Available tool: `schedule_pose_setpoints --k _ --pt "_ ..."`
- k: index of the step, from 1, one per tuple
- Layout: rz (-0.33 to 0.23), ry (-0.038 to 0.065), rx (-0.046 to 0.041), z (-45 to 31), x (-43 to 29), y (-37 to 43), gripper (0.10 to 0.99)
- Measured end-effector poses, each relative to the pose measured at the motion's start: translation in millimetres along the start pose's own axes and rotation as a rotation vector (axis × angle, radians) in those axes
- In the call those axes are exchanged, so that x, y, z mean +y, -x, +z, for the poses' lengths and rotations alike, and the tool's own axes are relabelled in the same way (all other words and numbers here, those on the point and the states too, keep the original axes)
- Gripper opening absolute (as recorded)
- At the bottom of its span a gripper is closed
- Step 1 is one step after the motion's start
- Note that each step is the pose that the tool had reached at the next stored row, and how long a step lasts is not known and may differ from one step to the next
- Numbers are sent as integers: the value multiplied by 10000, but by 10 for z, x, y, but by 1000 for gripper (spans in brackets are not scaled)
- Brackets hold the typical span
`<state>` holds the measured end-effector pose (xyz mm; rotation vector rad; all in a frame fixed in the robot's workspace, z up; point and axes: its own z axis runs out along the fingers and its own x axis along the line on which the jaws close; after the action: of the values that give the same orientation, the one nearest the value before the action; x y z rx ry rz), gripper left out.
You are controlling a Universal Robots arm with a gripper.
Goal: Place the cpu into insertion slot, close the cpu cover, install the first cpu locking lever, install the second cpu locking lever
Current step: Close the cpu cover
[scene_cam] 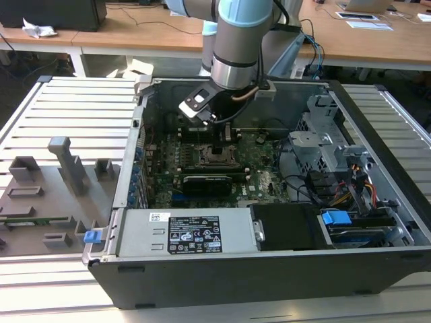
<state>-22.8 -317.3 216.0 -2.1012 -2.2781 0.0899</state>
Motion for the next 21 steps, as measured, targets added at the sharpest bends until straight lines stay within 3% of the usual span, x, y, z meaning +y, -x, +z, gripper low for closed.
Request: schedule_pose_setpoints --k 4,9,12,13,21 --pt "2 -5 4 -43 6 24 106" --pt "2 -3 5 -339 -13 26 106" --pt "1 -5 3 -598 -32 29 106" --pt "1 -5 3 -641 -35 29 106" --pt "1 -5 4 -654 -36 29 106"
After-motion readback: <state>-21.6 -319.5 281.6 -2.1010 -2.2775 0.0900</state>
